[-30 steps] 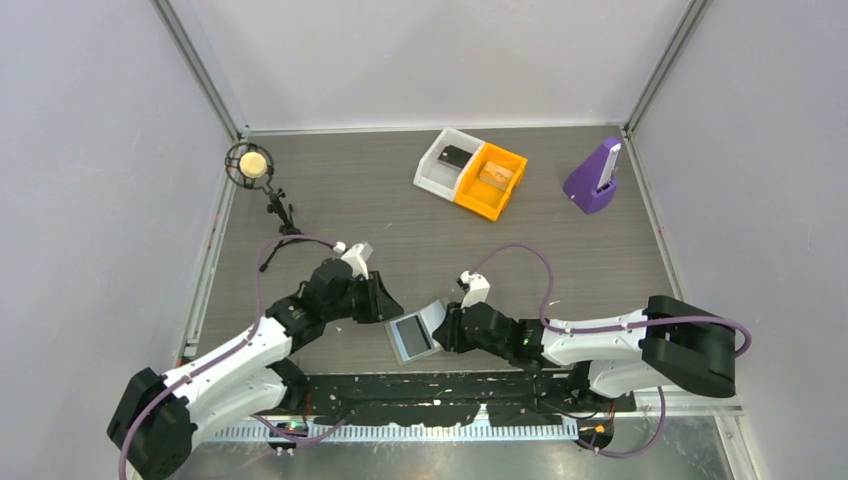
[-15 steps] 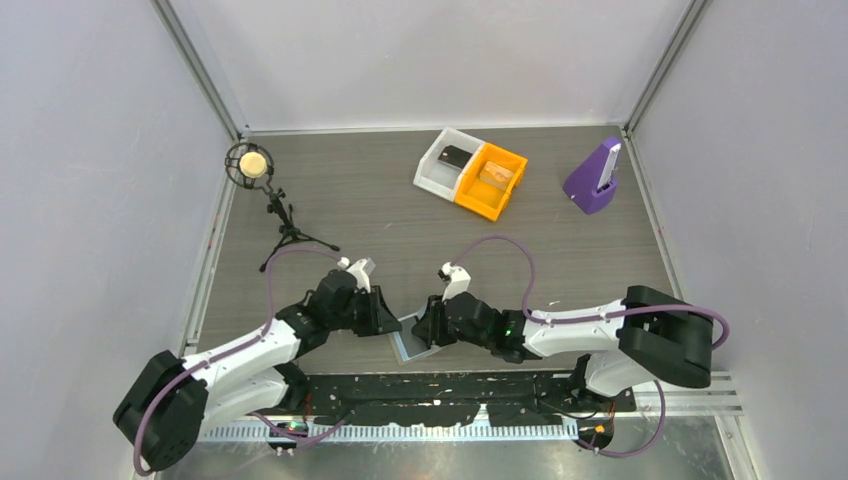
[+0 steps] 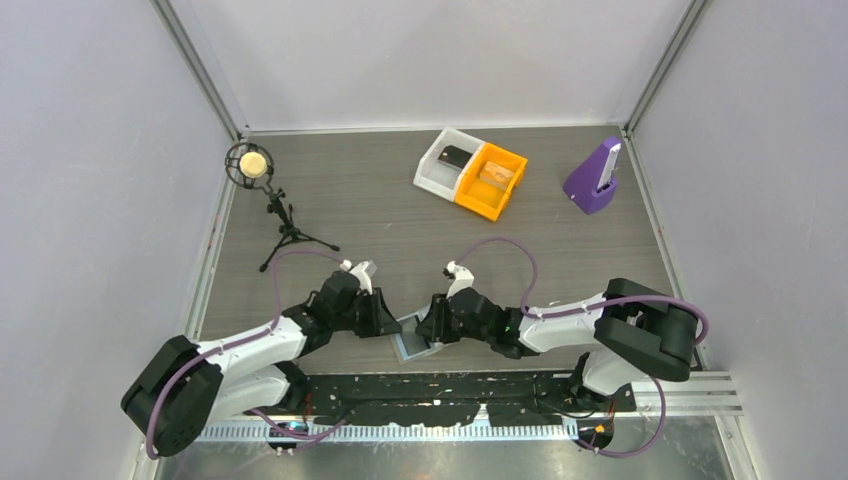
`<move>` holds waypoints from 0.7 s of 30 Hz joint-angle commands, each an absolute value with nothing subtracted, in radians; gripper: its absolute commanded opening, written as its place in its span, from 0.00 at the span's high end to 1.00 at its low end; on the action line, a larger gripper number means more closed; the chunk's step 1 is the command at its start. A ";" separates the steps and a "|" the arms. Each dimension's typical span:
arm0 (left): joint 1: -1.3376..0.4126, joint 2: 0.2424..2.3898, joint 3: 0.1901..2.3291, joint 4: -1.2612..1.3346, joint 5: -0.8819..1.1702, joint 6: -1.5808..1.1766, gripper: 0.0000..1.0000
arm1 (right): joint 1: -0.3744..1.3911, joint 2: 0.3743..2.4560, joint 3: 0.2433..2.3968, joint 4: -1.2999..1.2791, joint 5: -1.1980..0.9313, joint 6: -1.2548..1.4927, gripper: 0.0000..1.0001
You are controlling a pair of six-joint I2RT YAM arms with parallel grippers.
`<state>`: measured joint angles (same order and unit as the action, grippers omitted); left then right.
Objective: Take the credit cards out of the card holder
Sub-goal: Remove the credit card from the card holder.
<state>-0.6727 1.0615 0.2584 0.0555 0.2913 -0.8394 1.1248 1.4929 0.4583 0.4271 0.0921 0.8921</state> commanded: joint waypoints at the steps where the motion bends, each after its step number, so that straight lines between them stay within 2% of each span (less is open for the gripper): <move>1: -0.672 1.083 0.244 0.081 0.283 -0.835 0.80 | 1.107 1.507 0.423 0.505 0.061 0.894 0.64; 11: -0.673 1.097 0.242 0.076 0.281 -0.832 0.80 | 1.078 1.455 0.375 0.531 0.043 0.906 0.61; 21: -0.672 1.085 0.242 0.064 0.275 -0.826 0.80 | 1.075 1.438 0.374 0.520 0.052 0.899 0.69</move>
<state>-0.6724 1.0863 0.2573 0.0860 0.2920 -0.8387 1.0779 1.4460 0.3714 0.5121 0.0410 0.9035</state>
